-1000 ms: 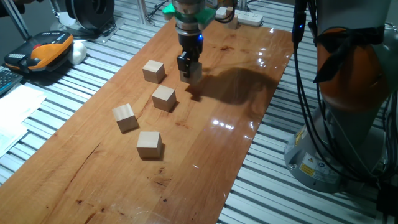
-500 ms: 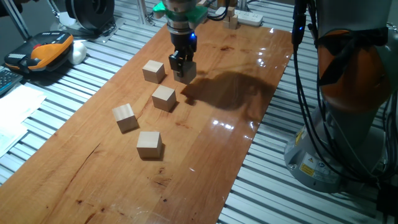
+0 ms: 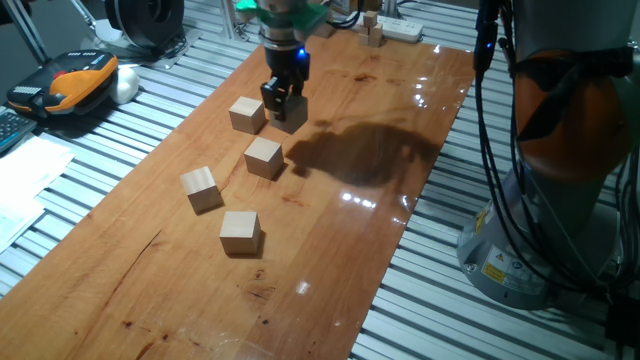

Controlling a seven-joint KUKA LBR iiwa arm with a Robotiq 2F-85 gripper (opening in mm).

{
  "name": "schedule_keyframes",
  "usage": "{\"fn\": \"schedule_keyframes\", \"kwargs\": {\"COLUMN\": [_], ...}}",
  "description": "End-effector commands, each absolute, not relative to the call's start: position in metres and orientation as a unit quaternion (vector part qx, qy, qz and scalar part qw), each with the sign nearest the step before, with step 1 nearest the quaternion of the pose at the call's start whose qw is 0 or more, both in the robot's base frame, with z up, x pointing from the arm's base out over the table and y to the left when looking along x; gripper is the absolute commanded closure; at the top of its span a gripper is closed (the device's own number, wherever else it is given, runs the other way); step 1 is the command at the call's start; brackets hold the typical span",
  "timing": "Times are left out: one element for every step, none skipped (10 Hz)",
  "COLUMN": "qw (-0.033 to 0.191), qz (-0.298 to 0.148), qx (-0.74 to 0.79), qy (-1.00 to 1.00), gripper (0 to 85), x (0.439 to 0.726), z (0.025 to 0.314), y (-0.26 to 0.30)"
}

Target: Stack the blocks in a vertical line of five

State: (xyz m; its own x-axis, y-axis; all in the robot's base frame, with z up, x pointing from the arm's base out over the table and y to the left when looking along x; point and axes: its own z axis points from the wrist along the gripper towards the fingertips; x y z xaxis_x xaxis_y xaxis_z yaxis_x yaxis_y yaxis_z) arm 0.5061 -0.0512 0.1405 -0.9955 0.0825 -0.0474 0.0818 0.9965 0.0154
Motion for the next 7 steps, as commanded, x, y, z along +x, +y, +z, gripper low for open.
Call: {"fn": "schedule_keyframes", "kwargs": {"qw": [0.026,0.027,0.032,0.039,0.043,0.045,0.043], "qz": [0.007,0.011,0.011,0.008,0.002,0.002,0.009], "qx": [0.042,0.044,0.041,0.03,0.014,-0.005,-0.008], "qy": [0.999,0.999,0.999,0.999,0.999,0.999,0.999], "gripper": [51.0,51.0,51.0,51.0,51.0,51.0,51.0], "x": [0.507,0.507,0.508,0.509,0.51,0.511,0.511], "z": [0.14,0.139,0.137,0.137,0.137,0.136,0.136], "y": [-0.047,-0.042,-0.038,-0.036,-0.034,-0.032,-0.03]}}
